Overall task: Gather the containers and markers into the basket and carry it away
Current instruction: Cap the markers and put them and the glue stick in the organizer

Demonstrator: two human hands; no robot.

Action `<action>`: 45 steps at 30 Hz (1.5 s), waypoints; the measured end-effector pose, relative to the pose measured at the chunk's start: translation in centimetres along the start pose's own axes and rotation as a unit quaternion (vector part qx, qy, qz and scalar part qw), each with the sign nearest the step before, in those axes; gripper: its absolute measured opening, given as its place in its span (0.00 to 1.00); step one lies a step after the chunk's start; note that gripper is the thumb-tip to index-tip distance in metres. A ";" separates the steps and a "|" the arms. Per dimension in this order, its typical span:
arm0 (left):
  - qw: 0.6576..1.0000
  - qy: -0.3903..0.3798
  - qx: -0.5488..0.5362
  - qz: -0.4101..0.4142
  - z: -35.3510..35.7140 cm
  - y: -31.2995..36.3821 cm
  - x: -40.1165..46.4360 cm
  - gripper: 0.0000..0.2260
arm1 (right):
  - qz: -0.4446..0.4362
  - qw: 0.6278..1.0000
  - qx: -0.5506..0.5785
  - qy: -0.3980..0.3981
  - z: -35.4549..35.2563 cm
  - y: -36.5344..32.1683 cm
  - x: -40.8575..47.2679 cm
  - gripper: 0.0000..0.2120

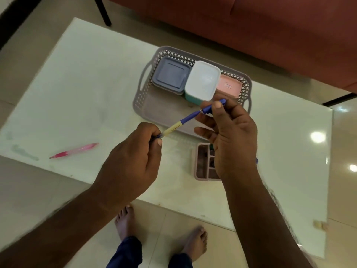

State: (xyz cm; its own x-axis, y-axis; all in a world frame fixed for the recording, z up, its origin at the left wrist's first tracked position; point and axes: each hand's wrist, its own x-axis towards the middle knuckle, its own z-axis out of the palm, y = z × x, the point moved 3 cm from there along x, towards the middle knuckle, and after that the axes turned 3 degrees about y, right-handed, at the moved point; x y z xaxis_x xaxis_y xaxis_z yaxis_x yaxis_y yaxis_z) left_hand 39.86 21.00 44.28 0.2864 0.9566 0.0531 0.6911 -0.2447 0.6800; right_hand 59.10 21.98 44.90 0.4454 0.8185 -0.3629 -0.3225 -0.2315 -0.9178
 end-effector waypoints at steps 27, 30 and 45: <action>0.998 0.024 -0.008 -0.055 6.1 1.0 -0.3 0.14 | -0.171 0.921 -0.349 0.030 -11.8 -4.2 -0.8 0.04; 0.990 0.054 0.028 -0.128 5.4 -3.3 -3.7 0.09 | -0.199 0.866 -0.459 0.013 -11.3 -3.3 0.0 0.06; 0.931 0.107 0.313 -0.154 -1.6 -18.1 -5.3 0.19 | -0.103 0.771 -0.625 -0.067 -8.5 3.0 1.7 0.14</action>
State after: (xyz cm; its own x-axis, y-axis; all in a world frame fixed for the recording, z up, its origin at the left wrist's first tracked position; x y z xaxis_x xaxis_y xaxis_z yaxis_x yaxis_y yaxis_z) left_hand 24.70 20.58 32.84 -0.0823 0.9897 0.1170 0.9892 0.0669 0.1305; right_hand 66.01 18.20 40.11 0.2612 0.9336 -0.2453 0.8374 -0.3456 -0.4235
